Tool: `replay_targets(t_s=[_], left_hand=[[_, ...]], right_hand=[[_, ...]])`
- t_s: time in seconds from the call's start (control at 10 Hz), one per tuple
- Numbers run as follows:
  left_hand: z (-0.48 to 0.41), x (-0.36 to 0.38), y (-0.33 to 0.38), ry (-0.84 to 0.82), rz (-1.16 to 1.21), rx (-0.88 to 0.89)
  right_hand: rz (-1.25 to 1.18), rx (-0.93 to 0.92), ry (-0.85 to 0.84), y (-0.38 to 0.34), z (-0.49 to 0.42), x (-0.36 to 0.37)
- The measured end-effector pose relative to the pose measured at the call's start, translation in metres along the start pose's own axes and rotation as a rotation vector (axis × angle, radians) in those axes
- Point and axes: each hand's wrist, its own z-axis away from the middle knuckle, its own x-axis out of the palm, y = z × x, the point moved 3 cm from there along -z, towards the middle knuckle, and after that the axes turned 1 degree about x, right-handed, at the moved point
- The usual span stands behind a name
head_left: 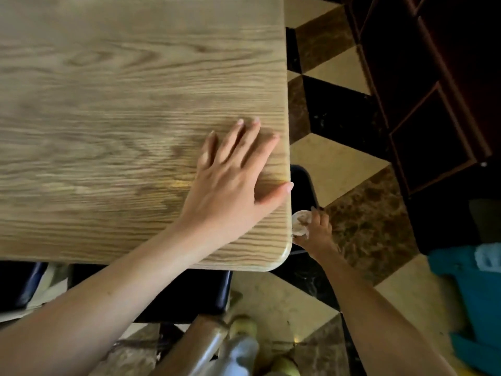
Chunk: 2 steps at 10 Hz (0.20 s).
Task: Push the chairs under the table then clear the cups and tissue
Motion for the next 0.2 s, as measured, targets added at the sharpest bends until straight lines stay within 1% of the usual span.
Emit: replay_targets(t_s=[0.1, 0.2], left_hand=[[0.0, 0.0, 0.0, -0.018, 0.003, -0.005], [0.001, 0.0, 0.0, -0.047, -0.031, -0.009]], right_hand=[[0.069, 0.001, -0.034, 0.0, 0.005, -0.007], [0.153, -0.005, -0.126, -0.006, 0.018, -0.026]])
